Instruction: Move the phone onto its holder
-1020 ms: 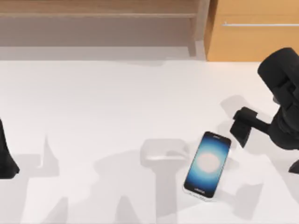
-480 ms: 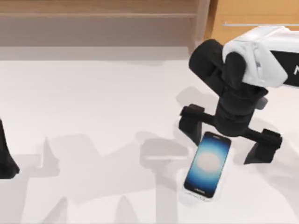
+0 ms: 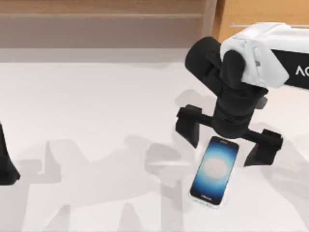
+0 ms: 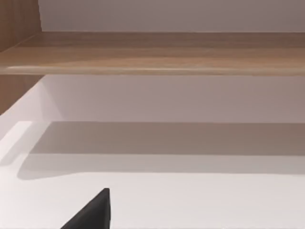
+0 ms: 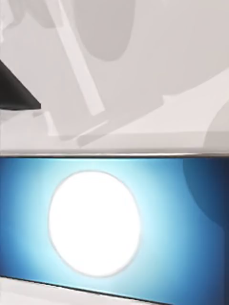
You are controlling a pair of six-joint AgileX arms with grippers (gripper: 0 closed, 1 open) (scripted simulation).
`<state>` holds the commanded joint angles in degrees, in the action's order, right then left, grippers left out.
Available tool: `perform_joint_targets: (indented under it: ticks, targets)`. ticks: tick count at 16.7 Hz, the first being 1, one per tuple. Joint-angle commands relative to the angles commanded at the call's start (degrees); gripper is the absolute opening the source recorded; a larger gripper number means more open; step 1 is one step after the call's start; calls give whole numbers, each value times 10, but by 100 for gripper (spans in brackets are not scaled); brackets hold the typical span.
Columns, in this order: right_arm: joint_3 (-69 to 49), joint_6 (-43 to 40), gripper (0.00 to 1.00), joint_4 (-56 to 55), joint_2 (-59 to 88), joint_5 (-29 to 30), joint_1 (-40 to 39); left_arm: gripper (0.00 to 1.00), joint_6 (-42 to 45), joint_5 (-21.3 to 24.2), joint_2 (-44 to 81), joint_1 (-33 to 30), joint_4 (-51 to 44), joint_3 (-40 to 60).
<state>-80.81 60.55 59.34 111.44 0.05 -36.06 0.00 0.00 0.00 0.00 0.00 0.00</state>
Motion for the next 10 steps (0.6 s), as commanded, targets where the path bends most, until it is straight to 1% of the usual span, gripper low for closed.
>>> perform_joint_targets:
  ticks: [4,10]
  targets:
    - [17,-2,100,-24,9,0,2,100,0,0,0,0,0,0]
    - [84,1,100,-154,67,0,0,100,0,0,0,0,0,0]
